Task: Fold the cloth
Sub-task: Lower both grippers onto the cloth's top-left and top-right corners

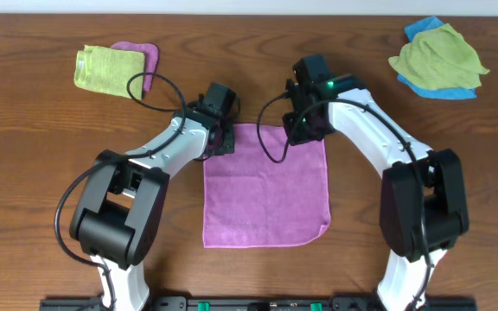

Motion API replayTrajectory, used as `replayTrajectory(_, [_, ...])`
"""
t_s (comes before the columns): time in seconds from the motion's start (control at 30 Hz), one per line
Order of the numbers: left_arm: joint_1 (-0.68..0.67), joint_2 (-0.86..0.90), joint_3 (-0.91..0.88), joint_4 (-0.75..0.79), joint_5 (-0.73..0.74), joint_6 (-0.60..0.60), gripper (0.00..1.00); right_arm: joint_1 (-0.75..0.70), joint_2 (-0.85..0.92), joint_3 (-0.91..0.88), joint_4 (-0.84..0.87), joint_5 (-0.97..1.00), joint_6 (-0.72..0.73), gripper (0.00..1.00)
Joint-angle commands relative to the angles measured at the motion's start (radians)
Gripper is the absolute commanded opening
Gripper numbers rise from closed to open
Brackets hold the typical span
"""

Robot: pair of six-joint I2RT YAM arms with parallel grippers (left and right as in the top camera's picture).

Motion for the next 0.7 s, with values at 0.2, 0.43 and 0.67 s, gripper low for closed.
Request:
replayTrajectory(0.2, [0.003,0.03,-0.003,-0.009,0.018,0.003,0.06,-0.071,-0.019,-0.102,0.051,0.011,0.011,0.01])
replayTrajectory(0.43, [0.003,0.03,-0.003,-0.008,0.018,0.004,0.06,-0.069,-0.019,-0.116,0.083,0.014,0.011,0.01])
replayTrajectory(0.67, [0.003,0.03,-0.003,-0.008,0.018,0.004,0.06,-0.071,-0.019,-0.173,0.131,0.029,0.011,0.01])
